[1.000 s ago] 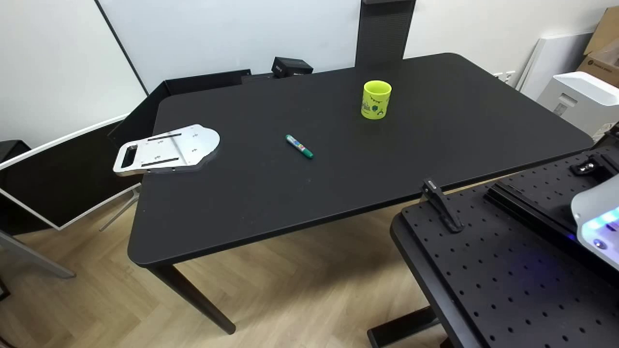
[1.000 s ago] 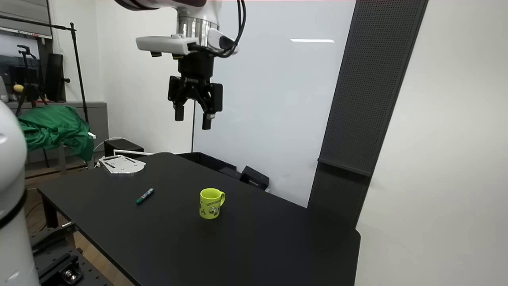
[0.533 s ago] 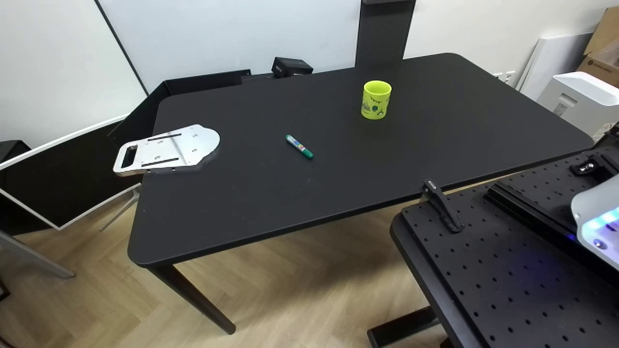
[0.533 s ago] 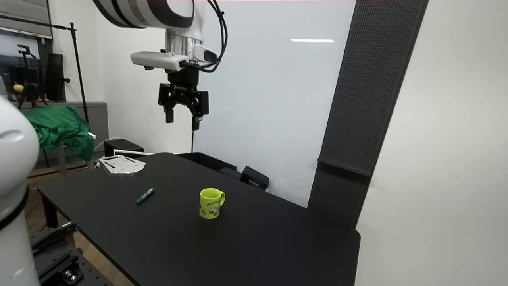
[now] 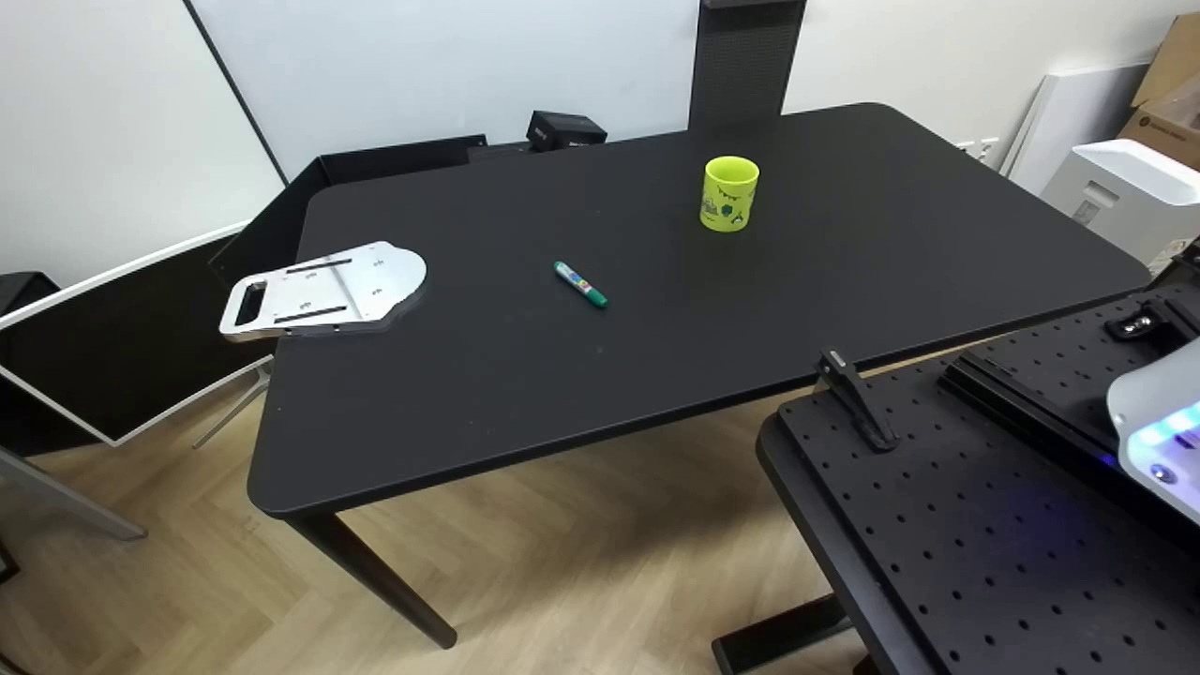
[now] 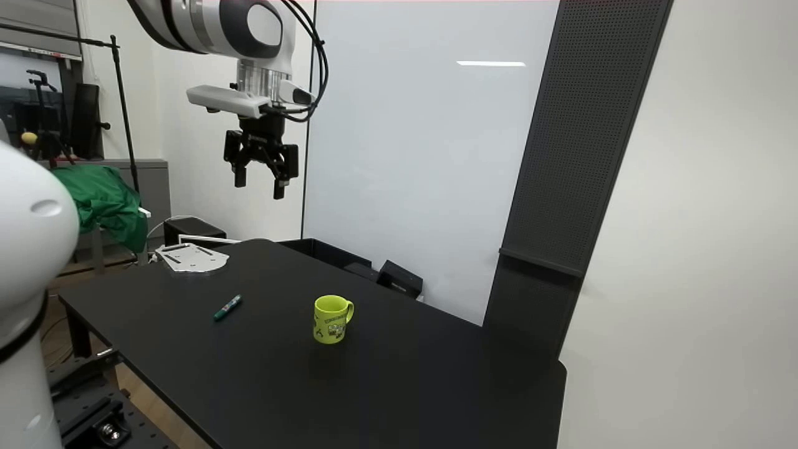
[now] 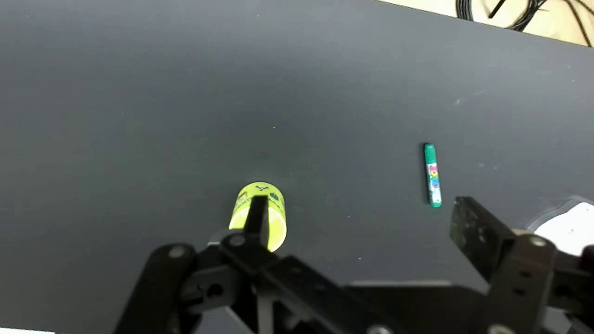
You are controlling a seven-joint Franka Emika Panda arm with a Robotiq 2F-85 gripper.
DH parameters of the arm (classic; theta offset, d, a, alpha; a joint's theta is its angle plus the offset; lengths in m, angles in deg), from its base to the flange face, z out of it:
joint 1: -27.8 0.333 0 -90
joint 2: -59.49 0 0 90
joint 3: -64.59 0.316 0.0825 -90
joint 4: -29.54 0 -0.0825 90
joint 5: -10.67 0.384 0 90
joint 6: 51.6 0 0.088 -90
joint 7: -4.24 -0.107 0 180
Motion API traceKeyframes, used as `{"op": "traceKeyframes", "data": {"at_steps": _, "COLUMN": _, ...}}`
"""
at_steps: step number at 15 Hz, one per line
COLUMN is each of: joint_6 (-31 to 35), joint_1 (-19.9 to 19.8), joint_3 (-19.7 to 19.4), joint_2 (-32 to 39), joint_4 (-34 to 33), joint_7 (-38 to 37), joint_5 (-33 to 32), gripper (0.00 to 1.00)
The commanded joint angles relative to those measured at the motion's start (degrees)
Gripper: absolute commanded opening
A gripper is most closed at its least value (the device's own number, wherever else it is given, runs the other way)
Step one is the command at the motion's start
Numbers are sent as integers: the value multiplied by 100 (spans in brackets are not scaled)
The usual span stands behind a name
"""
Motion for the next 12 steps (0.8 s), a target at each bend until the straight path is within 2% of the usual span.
{"op": "traceKeyframes", "data": {"at_steps": 1, "joint_6": -15, "joint_1": 56, "joint_3": 23, "joint_2": 85, "joint_4": -66, "joint_7": -14, "joint_5": 1, "gripper": 100}}
{"op": "traceKeyframes", "data": {"at_steps": 12, "joint_6": -26, "joint_1": 100, "joint_3": 66, "joint_2": 249, "joint_4": -177, "joint_7": -20, "joint_5": 9, "gripper": 100}}
